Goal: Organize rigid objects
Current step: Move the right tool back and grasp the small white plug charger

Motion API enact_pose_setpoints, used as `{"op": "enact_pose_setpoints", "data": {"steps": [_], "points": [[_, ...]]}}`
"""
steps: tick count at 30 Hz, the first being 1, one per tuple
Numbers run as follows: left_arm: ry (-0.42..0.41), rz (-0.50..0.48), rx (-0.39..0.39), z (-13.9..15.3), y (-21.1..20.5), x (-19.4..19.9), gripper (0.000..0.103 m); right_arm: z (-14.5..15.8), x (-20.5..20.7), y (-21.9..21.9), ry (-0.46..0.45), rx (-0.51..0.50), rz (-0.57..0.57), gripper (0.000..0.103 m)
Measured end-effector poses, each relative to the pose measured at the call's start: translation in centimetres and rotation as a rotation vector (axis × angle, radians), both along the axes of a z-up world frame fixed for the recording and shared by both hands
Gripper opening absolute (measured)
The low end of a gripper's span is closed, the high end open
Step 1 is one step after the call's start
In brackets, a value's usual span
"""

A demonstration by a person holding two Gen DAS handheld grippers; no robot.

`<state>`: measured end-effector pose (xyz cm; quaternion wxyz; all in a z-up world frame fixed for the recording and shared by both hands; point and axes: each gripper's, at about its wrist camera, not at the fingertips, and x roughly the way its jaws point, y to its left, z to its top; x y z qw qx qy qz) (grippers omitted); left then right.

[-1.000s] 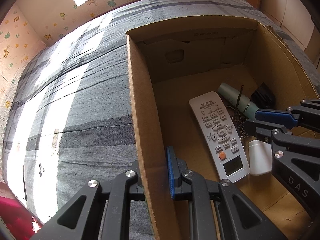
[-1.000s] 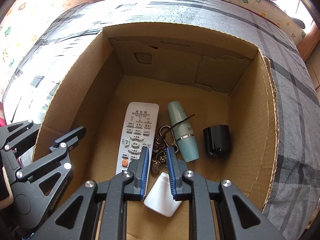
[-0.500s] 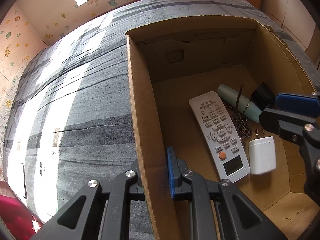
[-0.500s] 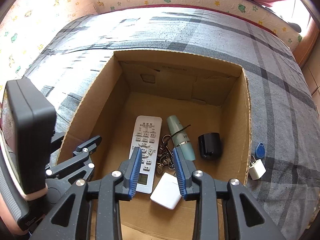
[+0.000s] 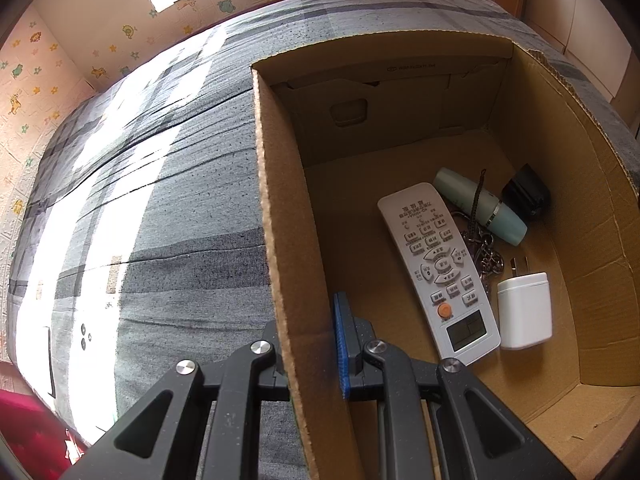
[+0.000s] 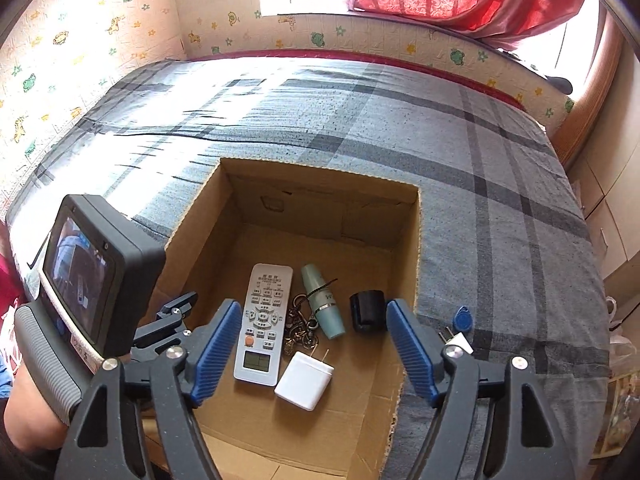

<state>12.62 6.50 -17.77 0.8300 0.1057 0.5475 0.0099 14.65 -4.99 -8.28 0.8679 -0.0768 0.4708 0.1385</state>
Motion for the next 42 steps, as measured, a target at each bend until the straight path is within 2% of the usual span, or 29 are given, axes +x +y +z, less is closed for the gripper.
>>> {"op": "enact_pose_setpoints", "data": {"steps": [3,4,16,26,32,42], "points": [[0.000,0.001,0.000,0.0,0.0,0.0,0.016,0.5,-0.3,-0.6,-0.028,0.002,-0.010,0.100],[0.000,0.000,0.002,0.0,-0.1,0.0,0.016,0.7,-0.4,-0.8,-0.036,0.000,-0.015,0.103],[-0.001,0.007,-0.006,0.0,0.3,0.0,0.016,2.1,-0.2,-5.0,-0.085,0.005,-0.106,0.103],[0.000,0.006,-0.009,-0.1,0.5,-0.1,0.016,1.3,1.5,-10.4,-0.068,0.011,-0.232,0.103],[0.001,0.005,-0.011,-0.2,0.6,0.0,0.016,-0.7,2.6,-13.8,-0.026,0.019,-0.310,0.103],[-0.003,0.005,-0.007,-0.2,0.5,-0.2,0.016,-7.1,3.8,-16.7,0.054,-0.002,-0.373,0.103]]}}
